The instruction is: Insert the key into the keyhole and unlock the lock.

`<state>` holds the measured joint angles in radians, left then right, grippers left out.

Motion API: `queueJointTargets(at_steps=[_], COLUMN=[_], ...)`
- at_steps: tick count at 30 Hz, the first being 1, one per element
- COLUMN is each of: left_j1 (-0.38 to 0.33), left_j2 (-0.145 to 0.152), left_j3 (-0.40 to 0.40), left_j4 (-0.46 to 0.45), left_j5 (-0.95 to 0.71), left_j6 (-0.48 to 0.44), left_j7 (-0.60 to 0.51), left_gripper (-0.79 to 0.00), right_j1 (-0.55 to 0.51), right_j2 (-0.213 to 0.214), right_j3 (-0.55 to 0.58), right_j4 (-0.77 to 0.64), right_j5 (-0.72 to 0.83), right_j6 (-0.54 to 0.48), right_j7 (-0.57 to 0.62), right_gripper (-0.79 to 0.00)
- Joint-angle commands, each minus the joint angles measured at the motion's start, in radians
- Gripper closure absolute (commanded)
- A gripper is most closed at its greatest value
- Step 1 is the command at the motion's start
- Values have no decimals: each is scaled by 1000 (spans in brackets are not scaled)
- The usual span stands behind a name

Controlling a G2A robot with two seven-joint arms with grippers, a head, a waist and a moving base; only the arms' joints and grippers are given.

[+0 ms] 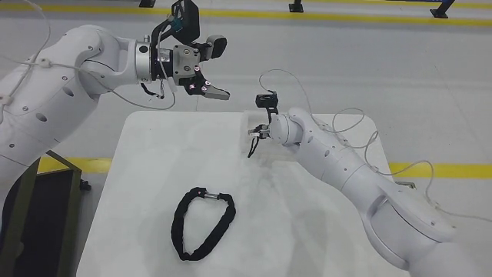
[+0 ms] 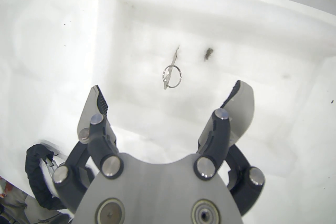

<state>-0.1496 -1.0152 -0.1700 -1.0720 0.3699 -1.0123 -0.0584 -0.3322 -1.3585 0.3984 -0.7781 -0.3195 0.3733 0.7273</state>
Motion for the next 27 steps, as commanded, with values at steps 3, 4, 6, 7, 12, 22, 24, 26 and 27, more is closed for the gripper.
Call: queueJointTargets(at_steps=[3,4,6,7,12,22,24,26,27], left_j1=[0,0,0,0,0,0,0,0,0], left_j2=[0,0,0,0,0,0,0,0,0], left_j3=[0,0,0,0,0,0,0,0,0], left_j4=[0,0,0,0,0,0,0,0,0], left_j5=[0,0,0,0,0,0,0,0,0], left_j6=[0,0,0,0,0,0,0,0,0], left_j7=[0,0,0,0,0,0,0,0,0], left_gripper=[-785,-785,-785,-785,-785,-785,-785,-785,-785], right_j1=[4,4,3,3,2,7,8,9,10], right_j2=[-13,-17,-24,-28,-47,-90,-100,-111,-116], right_j3=[2,2,5,6,12,27,28,30,32], right_j4=[17,20,29,33,54,121,137,155,164], right_j5=[-31,-36,-43,-45,-56,-67,-69,-69,-68], right_j6=[36,44,60,66,65,62,60,56,54], right_j7=[6,6,9,9,10,2,-1,-5,-6], right_gripper=[-523,-523,-505,-496,-376,-332,-311,-283,-274])
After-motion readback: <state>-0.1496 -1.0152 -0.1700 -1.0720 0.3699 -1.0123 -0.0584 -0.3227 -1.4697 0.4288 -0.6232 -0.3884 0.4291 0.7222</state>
